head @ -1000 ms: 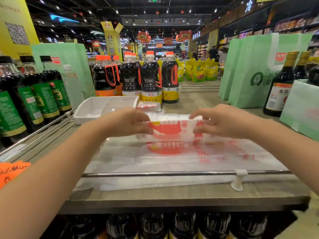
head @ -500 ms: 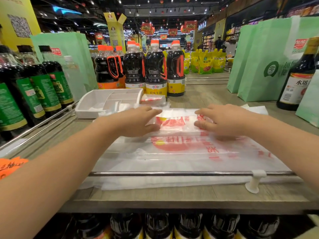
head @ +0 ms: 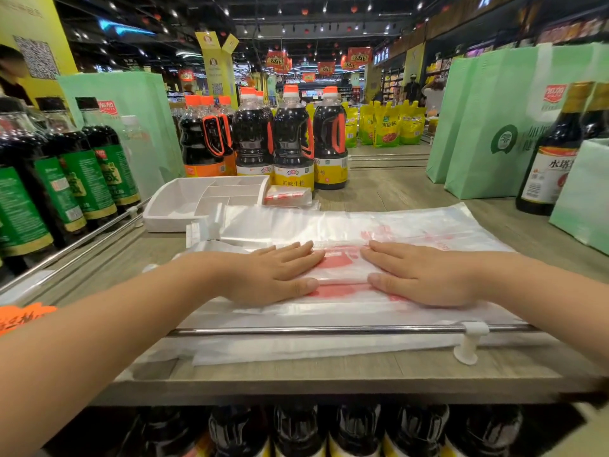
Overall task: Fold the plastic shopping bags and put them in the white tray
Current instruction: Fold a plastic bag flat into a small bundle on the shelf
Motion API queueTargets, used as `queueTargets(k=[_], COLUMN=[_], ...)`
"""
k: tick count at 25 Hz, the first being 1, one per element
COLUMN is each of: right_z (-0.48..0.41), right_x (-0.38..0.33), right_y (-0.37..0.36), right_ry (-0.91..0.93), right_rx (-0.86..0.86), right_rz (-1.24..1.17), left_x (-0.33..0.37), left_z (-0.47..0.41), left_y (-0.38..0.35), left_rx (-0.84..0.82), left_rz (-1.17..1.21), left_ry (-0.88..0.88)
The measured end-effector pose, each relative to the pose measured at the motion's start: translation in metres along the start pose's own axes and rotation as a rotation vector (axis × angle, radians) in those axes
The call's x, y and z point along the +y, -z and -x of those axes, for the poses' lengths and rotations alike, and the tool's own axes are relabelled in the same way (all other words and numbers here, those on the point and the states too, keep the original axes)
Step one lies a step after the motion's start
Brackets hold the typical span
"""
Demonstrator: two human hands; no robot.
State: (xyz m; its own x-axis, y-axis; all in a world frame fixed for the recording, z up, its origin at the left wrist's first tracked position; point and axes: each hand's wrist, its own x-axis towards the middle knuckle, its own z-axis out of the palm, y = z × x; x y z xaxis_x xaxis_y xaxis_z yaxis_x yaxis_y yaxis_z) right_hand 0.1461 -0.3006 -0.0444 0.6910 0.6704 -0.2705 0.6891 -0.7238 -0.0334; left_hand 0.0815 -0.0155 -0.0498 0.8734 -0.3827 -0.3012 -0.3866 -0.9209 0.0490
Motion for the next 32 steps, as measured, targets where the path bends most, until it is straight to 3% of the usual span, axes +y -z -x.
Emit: queueTargets(k=[3,8,14,20,23,26,32], right_z=[0.003,0.005,0.001,-0.014,-0.016,-0.014,-0.013], right_x=[0.004,-0.001,-0.017,-0.003,0.005,0.004,-0.002], right_y=[-0.003,0.000,0.006,0.006,0.010,0.014,0.016], right_ry=[-0.041,-0.009,0.106,-0.030,-0.013,0.010,-0.027], right_rx=[-0.024,0.094,0.318,0.494,0.811,1.088,1.064], right_rz=[-0.025,0.023,0.367,0.485,0.359,0.325,0.296], left_x=[0.001,0.004,0.022,0.024,0.017,0.010,0.007], left_z=[0.003,0.003,0.004,-0.002,-0.002,-0.004,-0.027], left_y=[-0.003,-0.002,0.008,0.014,0.030,0.053,0.070], left_rx=[0.021,0.071,0.256,0.406,0.571,0.480,0.330], left_rz=[0.019,0.009,-0.309,-0.436,-0.112,0.378,0.877], left_ry=[-0.007,0.009,0.014,0.116,0.118,0.099,0.194])
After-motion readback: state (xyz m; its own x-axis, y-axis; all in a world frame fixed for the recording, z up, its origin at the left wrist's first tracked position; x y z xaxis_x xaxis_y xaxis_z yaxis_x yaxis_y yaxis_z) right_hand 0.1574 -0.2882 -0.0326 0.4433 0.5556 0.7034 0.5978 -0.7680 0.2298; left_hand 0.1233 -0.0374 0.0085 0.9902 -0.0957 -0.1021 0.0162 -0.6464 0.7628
